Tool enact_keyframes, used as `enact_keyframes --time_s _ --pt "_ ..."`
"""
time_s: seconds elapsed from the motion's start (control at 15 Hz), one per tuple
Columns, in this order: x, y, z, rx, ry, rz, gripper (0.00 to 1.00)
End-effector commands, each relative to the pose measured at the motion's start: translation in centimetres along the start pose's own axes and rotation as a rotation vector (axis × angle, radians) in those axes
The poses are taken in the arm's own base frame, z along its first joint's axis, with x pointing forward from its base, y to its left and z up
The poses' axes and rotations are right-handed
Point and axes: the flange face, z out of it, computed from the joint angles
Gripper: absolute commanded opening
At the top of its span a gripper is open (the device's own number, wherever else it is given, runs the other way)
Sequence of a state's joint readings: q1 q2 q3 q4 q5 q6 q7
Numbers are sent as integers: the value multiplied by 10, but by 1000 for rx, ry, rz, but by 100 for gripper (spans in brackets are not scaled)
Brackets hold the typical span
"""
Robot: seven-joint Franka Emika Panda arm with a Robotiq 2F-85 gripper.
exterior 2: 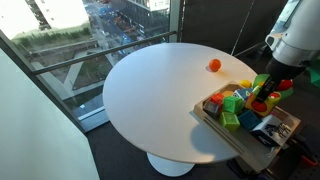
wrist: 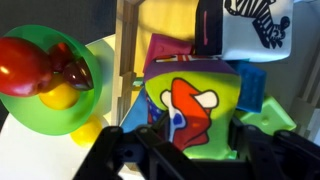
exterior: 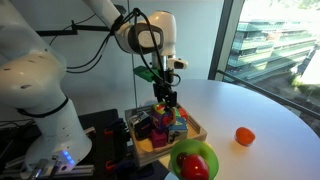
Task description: Pick up the square plush toy from the table and put it in the box.
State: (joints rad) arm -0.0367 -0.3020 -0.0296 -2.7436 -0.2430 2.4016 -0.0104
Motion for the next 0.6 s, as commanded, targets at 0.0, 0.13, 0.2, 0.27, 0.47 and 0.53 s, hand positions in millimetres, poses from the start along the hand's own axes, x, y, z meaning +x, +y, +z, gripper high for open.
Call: enact_keyframes --time_s 0.0,0.13,0.2,0.27,0.47,0.53 --pt "2 7 -6 -8 20 15 85" --pt "6 11 -13 6 25 26 99" --pt "9 14 -19 19 30 35 100" --pt "14 14 -23 32 36 45 100" --pt "28 19 -38 68 56 95 100" --pt "34 20 -42 78 61 109 100"
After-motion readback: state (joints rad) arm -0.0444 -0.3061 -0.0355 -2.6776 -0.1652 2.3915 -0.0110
